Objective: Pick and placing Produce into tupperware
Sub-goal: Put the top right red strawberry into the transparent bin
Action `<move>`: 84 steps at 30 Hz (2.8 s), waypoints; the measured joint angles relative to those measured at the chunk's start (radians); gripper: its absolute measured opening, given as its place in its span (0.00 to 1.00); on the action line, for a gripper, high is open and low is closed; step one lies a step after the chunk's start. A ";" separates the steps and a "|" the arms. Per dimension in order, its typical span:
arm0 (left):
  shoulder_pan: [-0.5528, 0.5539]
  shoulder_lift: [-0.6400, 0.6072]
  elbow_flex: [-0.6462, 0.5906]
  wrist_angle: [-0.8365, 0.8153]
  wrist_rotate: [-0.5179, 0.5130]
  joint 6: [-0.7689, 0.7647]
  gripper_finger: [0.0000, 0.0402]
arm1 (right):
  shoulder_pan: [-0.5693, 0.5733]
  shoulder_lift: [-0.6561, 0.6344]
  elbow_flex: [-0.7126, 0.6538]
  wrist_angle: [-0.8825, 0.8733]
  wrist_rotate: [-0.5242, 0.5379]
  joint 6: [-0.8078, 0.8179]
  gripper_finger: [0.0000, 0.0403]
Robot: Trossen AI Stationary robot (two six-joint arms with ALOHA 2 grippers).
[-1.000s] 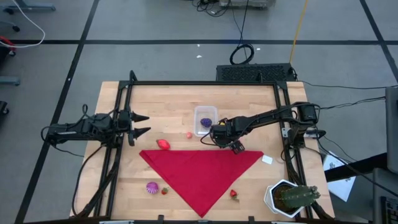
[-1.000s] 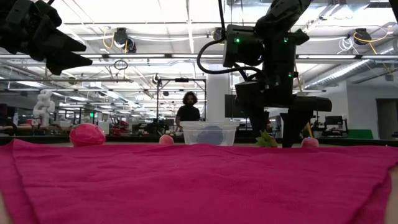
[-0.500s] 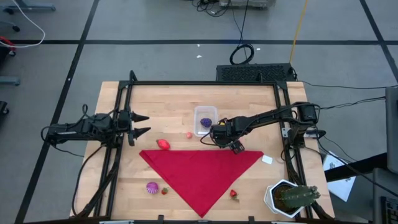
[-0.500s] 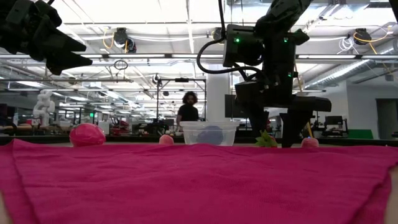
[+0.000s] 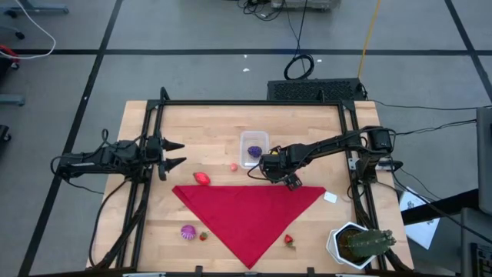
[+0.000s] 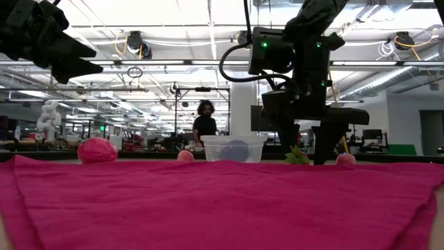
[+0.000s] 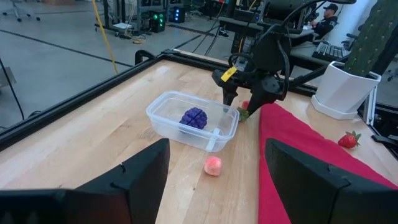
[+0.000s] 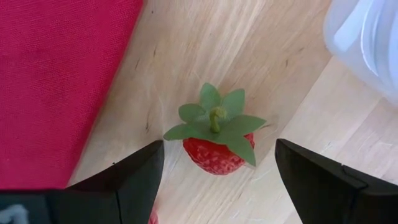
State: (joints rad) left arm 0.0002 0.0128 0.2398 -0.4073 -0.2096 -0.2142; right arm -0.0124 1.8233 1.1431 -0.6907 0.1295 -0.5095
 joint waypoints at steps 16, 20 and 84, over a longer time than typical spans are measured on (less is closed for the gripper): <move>0.000 0.000 0.000 0.000 0.000 0.000 0.67 | 0.000 0.001 0.000 0.016 -0.002 0.031 0.62; 0.000 0.000 0.000 0.000 0.000 0.000 0.67 | 0.000 0.001 0.000 0.020 -0.002 0.032 0.58; 0.000 0.000 0.000 0.000 0.001 0.001 0.67 | 0.000 0.001 0.000 0.025 0.008 0.136 0.37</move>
State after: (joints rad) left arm 0.0006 0.0128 0.2398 -0.4076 -0.2089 -0.2134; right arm -0.0124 1.8240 1.1435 -0.6655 0.1375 -0.3734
